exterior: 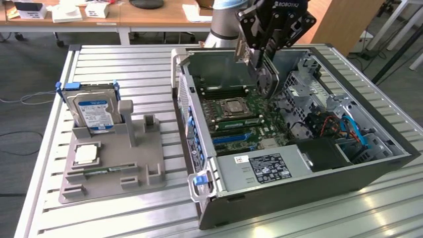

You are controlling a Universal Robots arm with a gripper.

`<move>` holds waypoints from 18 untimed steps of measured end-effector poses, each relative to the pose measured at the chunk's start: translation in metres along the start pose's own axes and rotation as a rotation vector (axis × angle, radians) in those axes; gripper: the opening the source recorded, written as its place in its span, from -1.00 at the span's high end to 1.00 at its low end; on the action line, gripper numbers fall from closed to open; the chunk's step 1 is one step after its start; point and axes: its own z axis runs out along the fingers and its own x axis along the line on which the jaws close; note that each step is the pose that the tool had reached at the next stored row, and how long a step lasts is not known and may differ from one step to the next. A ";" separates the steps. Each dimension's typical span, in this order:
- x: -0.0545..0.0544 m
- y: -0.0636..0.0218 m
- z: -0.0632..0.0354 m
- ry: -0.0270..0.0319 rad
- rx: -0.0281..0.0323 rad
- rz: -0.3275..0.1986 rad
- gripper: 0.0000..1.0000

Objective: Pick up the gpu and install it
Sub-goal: 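Pick up the gpu and move the gpu toward the slot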

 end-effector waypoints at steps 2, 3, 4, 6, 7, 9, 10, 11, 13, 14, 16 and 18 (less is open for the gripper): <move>-0.001 0.0000 0.0000 0.0000 0.0000 0.000 0.47; -0.001 0.0000 0.0000 0.0000 0.0000 0.000 0.47; -0.002 0.0000 0.0000 0.0000 0.0000 0.000 0.47; -0.002 0.0000 0.0000 0.0000 0.0000 0.000 0.47; -0.003 0.0000 0.0001 0.0000 0.0000 0.000 0.47; -0.004 0.0000 0.0001 0.0000 0.0000 0.000 0.47; -0.004 0.0000 0.0001 0.0000 0.0000 0.000 0.47; -0.005 0.0000 0.0001 0.0000 0.0000 0.000 0.47; -0.006 0.0001 0.0001 0.0000 0.0000 0.000 0.47; -0.006 0.0000 0.0001 0.0000 0.0000 0.000 0.47; -0.007 0.0001 0.0001 0.0001 0.0001 0.000 0.47; -0.008 0.0000 0.0002 0.0000 0.0000 0.000 0.47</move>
